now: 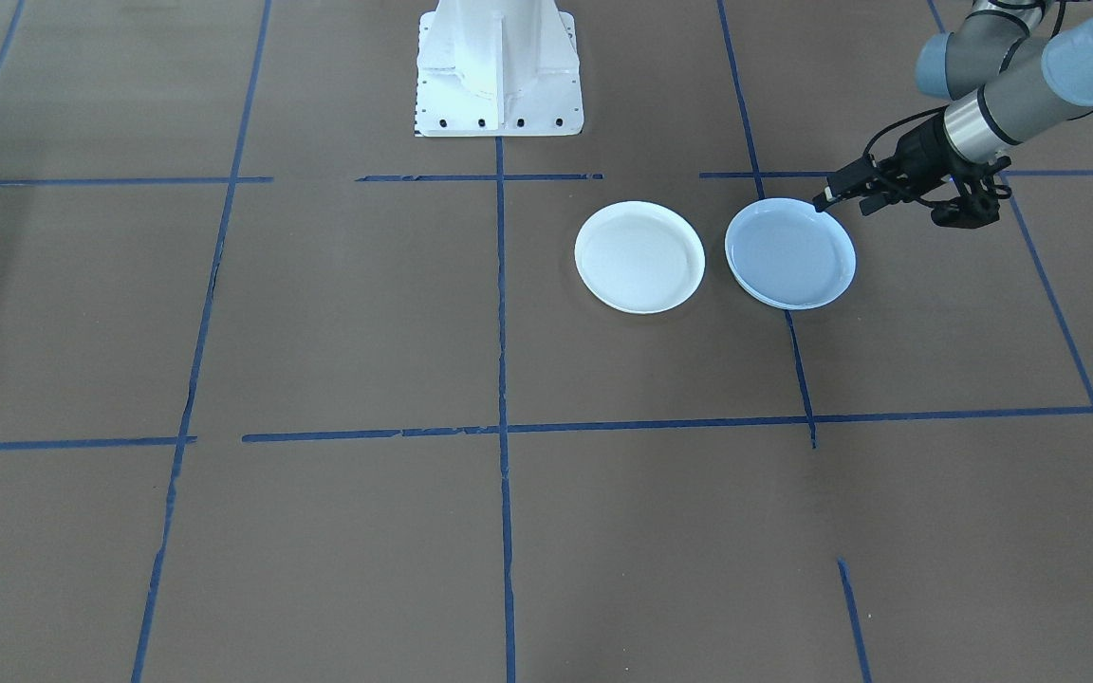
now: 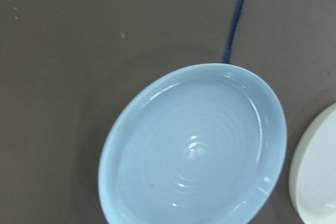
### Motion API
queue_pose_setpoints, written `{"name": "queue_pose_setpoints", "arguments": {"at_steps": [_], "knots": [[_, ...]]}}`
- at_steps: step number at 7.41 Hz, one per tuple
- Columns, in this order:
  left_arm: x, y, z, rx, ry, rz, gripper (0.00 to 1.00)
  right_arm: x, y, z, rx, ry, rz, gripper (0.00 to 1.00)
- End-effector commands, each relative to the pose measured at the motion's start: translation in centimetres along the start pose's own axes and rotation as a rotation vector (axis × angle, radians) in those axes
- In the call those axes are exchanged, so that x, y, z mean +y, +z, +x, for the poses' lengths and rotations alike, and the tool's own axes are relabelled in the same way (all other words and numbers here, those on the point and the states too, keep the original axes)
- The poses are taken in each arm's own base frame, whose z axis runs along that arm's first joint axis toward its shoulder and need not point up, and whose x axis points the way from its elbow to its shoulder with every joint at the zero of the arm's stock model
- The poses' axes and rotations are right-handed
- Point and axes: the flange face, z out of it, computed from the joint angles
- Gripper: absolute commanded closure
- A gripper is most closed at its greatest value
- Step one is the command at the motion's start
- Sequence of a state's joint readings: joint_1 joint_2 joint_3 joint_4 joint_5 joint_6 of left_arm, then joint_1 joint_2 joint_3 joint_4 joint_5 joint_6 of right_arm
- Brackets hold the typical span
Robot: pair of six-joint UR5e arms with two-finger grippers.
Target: Stack plate in center
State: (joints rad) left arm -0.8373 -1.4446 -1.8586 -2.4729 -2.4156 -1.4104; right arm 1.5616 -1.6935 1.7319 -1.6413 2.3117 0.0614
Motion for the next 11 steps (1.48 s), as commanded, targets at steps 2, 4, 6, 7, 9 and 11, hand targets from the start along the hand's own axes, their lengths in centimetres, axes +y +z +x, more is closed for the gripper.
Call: {"name": "queue_pose_setpoints", "arguments": {"at_steps": [2,4,6,7,9,11], "knots": [[4.1,4.3,6.7,0.02,-0.065,0.003,0.0,0.0,0.0,0.0,0.0,0.0,0.0,0.0],[6.6,9.0,10.6,0.019,-0.147,-0.034,0.0,0.0,0.0,0.0,0.0,0.0,0.0,0.0],[6.3,12.2,11.3,-0.003,-0.211,0.026,0.0,0.0,0.0,0.0,0.0,0.0,0.0,0.0],[4.9,14.4,12.8,-0.03,-0.265,0.038,0.0,0.0,0.0,0.0,0.0,0.0,0.0,0.0],[3.8,15.9,12.3,-0.055,-0.295,0.064,0.0,0.0,0.0,0.0,0.0,0.0,0.0,0.0],[3.1,16.9,11.8,-0.071,-0.306,0.074,0.03,0.0,0.0,0.0,0.0,0.0,0.0,0.0]]}}
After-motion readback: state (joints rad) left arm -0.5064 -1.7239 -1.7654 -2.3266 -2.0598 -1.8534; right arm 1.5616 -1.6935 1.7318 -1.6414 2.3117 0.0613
